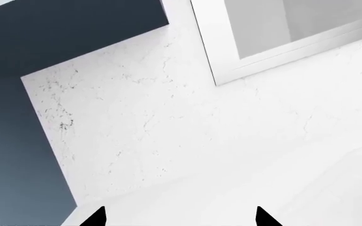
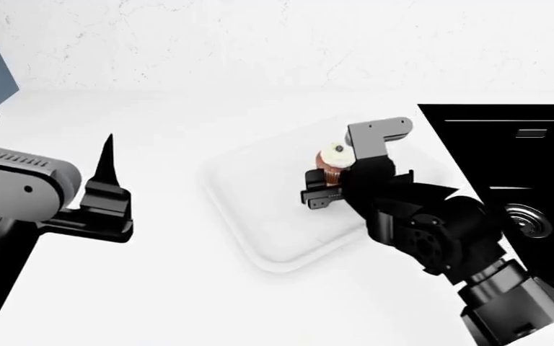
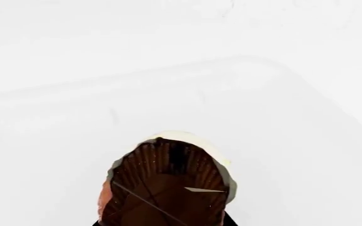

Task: Move the fresh-baked cupcake off the tray onto the counter, and place the bowl used for mixing into the sink.

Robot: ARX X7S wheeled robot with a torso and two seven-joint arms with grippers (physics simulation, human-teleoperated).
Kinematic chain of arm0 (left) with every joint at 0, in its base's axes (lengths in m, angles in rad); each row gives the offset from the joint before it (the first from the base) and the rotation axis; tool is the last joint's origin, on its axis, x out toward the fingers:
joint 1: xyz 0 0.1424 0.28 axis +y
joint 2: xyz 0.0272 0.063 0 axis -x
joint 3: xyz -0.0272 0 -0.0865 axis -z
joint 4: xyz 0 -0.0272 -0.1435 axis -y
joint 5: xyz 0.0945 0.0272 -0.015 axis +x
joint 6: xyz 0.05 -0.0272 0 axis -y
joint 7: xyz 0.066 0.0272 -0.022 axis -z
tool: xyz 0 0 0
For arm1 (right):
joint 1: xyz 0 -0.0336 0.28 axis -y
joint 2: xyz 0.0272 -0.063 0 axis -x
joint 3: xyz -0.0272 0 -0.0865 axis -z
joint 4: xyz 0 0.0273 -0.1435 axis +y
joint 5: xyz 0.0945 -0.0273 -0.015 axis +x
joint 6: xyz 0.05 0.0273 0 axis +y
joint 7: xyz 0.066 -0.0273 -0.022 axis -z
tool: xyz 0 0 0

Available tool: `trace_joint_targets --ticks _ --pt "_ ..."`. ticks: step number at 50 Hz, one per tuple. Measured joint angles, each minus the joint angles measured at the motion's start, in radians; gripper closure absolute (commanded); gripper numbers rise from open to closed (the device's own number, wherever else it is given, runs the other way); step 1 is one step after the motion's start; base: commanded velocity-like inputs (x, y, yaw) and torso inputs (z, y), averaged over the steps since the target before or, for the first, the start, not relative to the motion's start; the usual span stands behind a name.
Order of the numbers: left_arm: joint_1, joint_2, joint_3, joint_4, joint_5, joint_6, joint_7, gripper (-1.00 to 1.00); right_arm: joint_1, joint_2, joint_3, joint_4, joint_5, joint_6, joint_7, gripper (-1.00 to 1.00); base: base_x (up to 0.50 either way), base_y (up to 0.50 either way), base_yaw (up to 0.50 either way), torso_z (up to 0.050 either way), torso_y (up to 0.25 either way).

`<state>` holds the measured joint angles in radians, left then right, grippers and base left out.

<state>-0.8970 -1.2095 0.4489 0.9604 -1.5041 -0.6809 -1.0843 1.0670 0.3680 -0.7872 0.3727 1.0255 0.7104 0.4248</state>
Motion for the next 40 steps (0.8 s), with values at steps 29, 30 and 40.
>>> trace_joint_targets --ticks 29,30,40 --pt "-0.024 0.012 0.003 -0.006 -0.017 -0.02 -0.007 -1.0 0.045 0.105 0.056 -0.29 0.125 0.123 0.136 1.0 0.0 0.0 0.0 0.0 0.0" --pt "-0.023 0.01 0.002 -0.006 -0.018 -0.019 -0.007 -1.0 0.048 0.109 0.059 -0.301 0.132 0.129 0.141 1.0 0.0 0.0 0.0 0.0 0.0" --pt "-0.028 0.006 0.0 -0.005 -0.024 -0.024 -0.01 -1.0 0.059 0.154 0.089 -0.416 0.205 0.185 0.208 1.0 0.0 0.0 0.0 0.0 0.0"
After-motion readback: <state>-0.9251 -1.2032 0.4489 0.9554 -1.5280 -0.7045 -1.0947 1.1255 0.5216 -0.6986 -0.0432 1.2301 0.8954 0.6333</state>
